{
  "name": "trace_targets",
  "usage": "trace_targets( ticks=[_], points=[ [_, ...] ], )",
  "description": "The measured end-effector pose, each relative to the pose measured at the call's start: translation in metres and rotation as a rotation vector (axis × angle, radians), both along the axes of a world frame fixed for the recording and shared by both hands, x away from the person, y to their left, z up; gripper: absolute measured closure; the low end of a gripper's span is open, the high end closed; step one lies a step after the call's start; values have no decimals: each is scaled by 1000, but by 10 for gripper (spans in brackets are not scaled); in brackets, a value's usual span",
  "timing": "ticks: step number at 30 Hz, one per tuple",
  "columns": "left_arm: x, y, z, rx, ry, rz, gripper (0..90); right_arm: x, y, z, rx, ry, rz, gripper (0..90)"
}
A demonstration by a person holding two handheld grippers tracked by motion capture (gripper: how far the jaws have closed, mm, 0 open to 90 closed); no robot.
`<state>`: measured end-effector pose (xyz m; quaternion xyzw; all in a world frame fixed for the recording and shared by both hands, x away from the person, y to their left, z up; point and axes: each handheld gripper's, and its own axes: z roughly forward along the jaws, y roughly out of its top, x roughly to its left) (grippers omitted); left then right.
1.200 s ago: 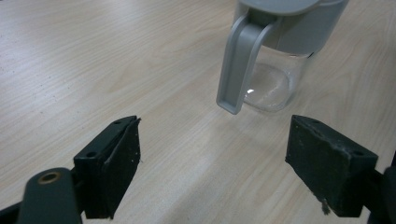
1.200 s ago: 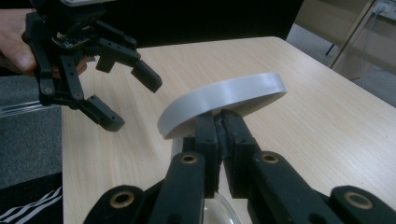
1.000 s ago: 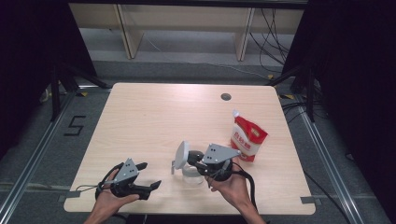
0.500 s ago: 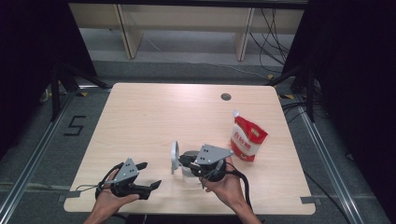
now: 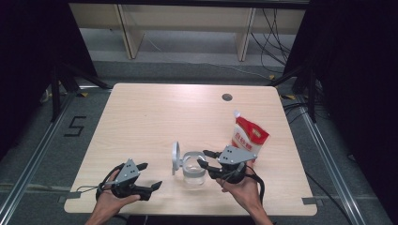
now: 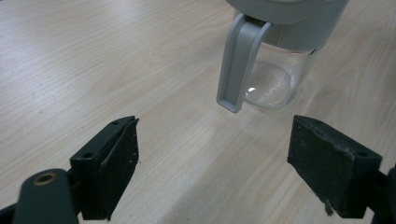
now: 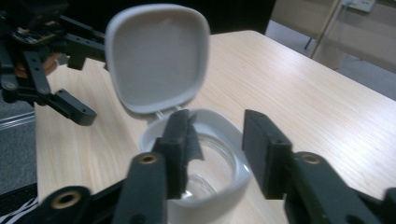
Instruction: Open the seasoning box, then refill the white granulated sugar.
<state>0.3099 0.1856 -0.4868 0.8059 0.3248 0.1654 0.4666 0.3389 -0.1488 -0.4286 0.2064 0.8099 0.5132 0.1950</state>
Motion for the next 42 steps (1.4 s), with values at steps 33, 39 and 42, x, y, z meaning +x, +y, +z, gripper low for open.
trace_targets(
  ticks=[33, 39, 42],
  points=[
    [3, -4, -1, 17, -3, -24, 155, -20, -77, -35, 68, 64, -224, 429],
    [3, -4, 0, 4, -11, -44, 153, -27, -90, -36, 60, 68, -252, 429],
    [3, -4, 0, 10, -12, -42, 153, -32, -95, -36, 71, 102, -283, 424]
  ],
)
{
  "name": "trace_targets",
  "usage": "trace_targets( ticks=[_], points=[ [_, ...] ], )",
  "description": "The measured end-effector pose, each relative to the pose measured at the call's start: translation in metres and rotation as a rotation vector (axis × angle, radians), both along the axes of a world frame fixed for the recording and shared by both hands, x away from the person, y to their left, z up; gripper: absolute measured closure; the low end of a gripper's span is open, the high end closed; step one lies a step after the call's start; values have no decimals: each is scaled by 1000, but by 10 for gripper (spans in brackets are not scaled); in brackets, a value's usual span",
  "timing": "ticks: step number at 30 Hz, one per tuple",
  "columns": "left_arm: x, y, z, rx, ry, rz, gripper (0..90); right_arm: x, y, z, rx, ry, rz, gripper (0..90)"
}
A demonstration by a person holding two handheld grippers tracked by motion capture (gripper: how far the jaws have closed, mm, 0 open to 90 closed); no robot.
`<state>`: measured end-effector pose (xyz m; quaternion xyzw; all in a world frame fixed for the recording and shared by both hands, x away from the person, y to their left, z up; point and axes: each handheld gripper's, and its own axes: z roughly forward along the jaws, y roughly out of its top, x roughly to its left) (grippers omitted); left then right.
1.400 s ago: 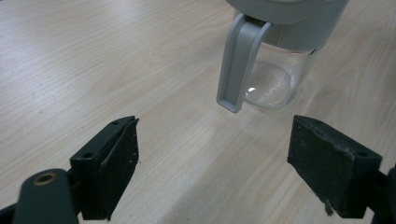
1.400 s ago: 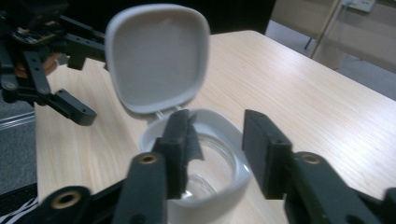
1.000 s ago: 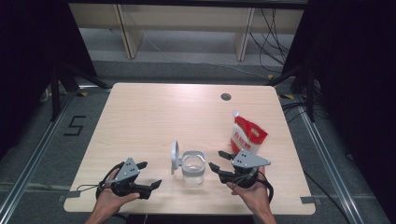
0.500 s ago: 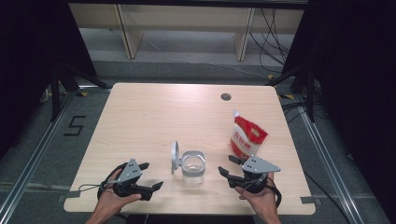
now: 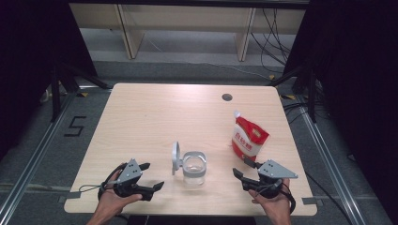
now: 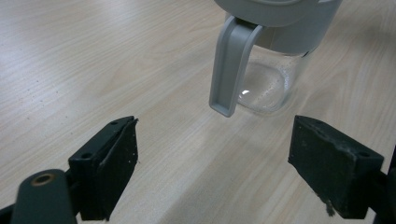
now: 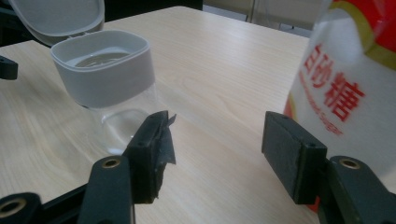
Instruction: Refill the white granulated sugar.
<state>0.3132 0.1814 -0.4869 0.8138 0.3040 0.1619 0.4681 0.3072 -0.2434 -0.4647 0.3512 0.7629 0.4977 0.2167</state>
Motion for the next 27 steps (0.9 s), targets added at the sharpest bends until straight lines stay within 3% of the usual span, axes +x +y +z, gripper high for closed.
trace_targets(
  ticks=[4, 5, 7, 9, 10, 13, 14, 16, 18, 20, 21, 25, 27],
  points=[
    [-1, 1, 0, 7, -10, 6, 153, -3, -12, 1, -5, -16, -34, 405],
    [-2, 0, -1, -1, -2, 27, 153, -5, -14, 0, 4, -4, -53, 403],
    [-1, 1, -1, 0, 1, 27, 153, -6, -19, -1, 10, -13, -68, 400],
    [0, 2, -1, 10, -11, 15, 153, -9, -23, 0, 20, 16, -103, 393],
    [-1, 1, -1, 6, -8, 22, 153, -8, -27, -1, 1, -6, -106, 379],
    [0, 0, -1, 11, -15, 19, 152, -7, -31, -2, 10, 6, -130, 354],
    [-1, -1, -2, -10, 8, 27, 153, -5, -33, -3, 3, -8, -135, 332],
    [-2, -1, -2, -3, 7, 23, 152, -7, -32, -2, 20, 10, -175, 307],
    [-1, 1, -2, 14, -16, 11, 153, -1, -36, -3, 2, -26, -170, 272],
    [-1, 0, -2, 9, -8, 16, 152, 1, -38, -3, 11, -23, -194, 257],
    [-2, 0, -3, -1, 13, 23, 153, 5, -39, -4, 33, -24, -172, 257],
    [-2, -1, -3, -11, 11, 29, 152, 13, -42, -5, 4, -59, -183, 253],
    [-2, -1, -3, -9, 11, 29, 153, 18, -43, -7, 2, -47, -188, 253]
  ],
)
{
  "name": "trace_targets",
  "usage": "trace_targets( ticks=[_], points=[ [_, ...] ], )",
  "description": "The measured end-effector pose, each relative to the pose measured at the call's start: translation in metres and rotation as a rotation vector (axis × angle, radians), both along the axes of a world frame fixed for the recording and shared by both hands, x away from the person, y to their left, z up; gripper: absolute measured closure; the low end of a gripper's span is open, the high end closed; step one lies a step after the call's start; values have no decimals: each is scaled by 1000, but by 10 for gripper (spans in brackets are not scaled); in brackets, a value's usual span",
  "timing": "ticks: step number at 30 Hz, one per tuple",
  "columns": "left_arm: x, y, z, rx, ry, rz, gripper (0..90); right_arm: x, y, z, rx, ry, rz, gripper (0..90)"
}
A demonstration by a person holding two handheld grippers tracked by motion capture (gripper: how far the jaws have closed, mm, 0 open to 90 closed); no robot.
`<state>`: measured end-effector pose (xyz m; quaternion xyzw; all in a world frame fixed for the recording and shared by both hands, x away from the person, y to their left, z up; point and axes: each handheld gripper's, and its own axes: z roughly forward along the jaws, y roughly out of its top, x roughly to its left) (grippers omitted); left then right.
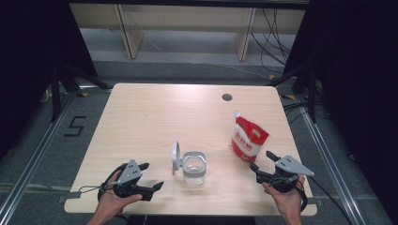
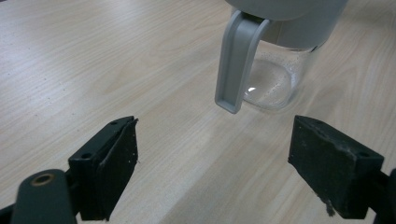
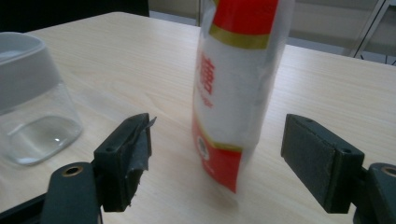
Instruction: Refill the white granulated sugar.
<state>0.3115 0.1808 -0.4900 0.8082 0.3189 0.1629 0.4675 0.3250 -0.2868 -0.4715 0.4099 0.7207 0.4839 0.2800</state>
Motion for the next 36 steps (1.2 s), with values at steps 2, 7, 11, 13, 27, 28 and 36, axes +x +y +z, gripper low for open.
trace_targets(
  ticks=[2, 7, 11, 13, 27, 28, 36],
  points=[
    [1, 1, 0, 15, -27, -6, 152, 5, -2, -1, 9, 3, 3, 249],
    [2, 2, 0, 23, -22, -10, 152, 15, -1, -4, 2, -7, -21, 220],
    [1, 1, -1, 7, -8, 5, 152, 24, 1, -7, -24, -33, -10, 191],
    [0, 0, -1, 3, -2, 6, 153, 26, 4, -9, -2, -11, -9, 173],
    [1, 1, -1, 20, -16, -8, 153, 52, 10, -19, 6, -53, 36, 178],
    [0, 0, -1, 5, -1, 2, 153, 53, 11, -19, 12, -50, 42, 189],
    [0, 0, -2, 0, 6, 2, 153, 63, 11, -25, 22, -70, 44, 257]
  ],
)
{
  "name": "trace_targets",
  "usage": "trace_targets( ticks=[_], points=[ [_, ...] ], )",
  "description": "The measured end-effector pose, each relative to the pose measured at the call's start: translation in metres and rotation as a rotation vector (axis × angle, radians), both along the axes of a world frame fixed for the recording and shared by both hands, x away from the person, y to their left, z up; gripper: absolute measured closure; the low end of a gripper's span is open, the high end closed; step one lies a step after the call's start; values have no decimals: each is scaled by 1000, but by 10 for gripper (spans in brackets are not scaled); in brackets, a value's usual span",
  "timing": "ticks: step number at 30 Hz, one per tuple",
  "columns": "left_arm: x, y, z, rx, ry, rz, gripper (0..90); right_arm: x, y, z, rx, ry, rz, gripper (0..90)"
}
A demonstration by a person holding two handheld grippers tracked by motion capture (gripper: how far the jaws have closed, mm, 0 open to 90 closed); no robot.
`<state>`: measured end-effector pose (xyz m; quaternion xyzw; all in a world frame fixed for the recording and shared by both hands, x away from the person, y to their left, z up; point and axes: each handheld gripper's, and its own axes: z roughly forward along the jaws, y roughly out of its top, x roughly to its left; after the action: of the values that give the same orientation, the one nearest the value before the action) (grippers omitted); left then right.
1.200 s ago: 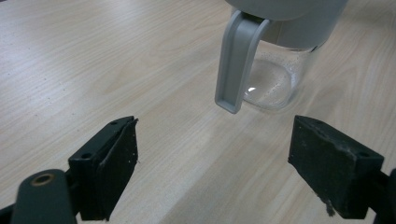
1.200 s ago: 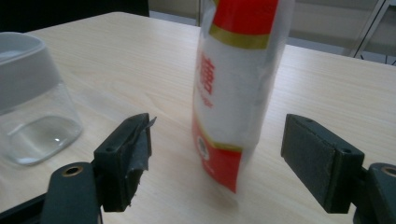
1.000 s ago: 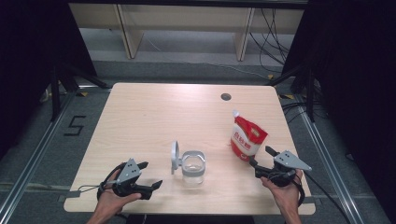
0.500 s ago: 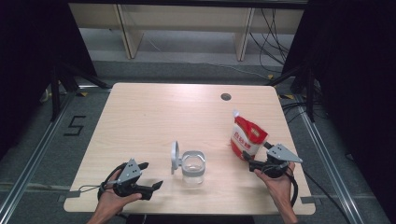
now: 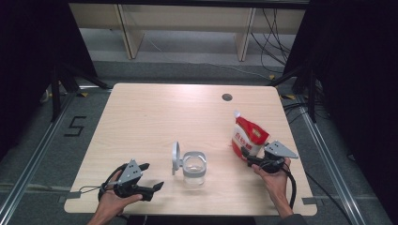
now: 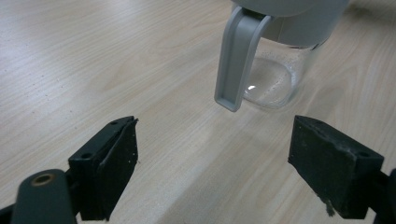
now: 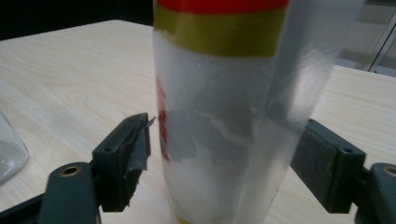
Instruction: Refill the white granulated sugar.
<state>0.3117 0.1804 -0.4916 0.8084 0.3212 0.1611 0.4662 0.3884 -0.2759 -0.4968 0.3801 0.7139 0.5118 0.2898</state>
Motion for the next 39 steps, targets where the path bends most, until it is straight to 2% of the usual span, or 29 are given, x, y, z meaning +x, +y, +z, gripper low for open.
trace_targets(
  ticks=[2, 3, 5, 6, 7, 9, 12, 13, 14, 15, 16, 19, 20, 22, 23, 24, 25, 26, 27, 28, 30, 31, 36, 38, 39],
  points=[
    [0, 0, 0, 1, -1, -1, 153, 3, -1, -1, -12, -20, 9, 263],
    [0, 1, 0, 6, -6, -2, 153, 2, 1, -2, 6, -3, -1, 267],
    [0, 0, 0, 1, -1, -1, 153, 4, 1, -3, -1, -19, -12, 275],
    [0, 0, 0, 2, -3, -1, 153, 3, 2, -3, 18, 10, -14, 280],
    [0, 0, 0, 6, -7, -4, 153, 6, 0, -3, -5, -19, -7, 281],
    [0, 0, 0, -1, 3, -2, 153, 5, 2, -4, 19, -7, -5, 286],
    [0, 0, 0, -2, 3, -2, 153, 8, 1, -5, 15, -23, 3, 288],
    [0, 0, 0, -1, 4, -3, 153, 7, 3, -5, 22, -11, -5, 290],
    [0, 0, 0, 0, 0, -1, 153, 8, 3, -6, 26, -28, 3, 291],
    [0, 0, 0, 3, 1, -5, 153, 7, 3, -6, 16, -15, -4, 292],
    [1, 1, 1, 19, -19, -18, 153, 9, 3, -6, 9, -31, 3, 294],
    [1, 1, 1, 26, -21, -18, 153, 9, 5, -7, 31, -21, 1, 297],
    [1, 1, 1, 25, -21, -17, 153, 11, 4, -8, 30, -43, 12, 297],
    [1, 1, 1, 20, -20, -17, 153, 12, 5, -9, 32, -50, -5, 303],
    [1, 1, 1, 26, -22, -18, 153, 10, 6, -9, 56, -11, 18, 305],
    [1, 1, 1, 25, -22, -18, 153, 12, 5, -9, 56, -16, 27, 308],
    [1, 1, 1, 26, -21, -18, 153, 10, 6, -9, 55, -14, -11, 310],
    [1, 1, 1, 26, -21, -18, 153, 12, 7, -10, 72, -43, -18, 311],
    [1, 1, 1, 27, -22, -19, 153, 13, 5, -9, 43, -48, 1, 312],
    [0, 1, 1, 22, -17, -12, 153, 15, 4, -10, 43, -50, 18, 315],
    [0, 1, 1, 23, -18, -12, 153, 16, 4, -11, 49, -52, 18, 317],
    [0, 1, 1, 21, -18, -13, 153, 14, 6, -11, 80, -48, 2, 320],
    [0, 0, 1, 18, -19, -14, 153, 13, 7, -11, 76, -26, -4, 351],
    [0, 1, 1, 22, -17, -10, 153, 15, 8, -13, 83, -70, 12, 366],
    [1, 1, 1, 27, -23, -17, 153, 15, 8, -12, 82, -67, 13, 368]
  ],
)
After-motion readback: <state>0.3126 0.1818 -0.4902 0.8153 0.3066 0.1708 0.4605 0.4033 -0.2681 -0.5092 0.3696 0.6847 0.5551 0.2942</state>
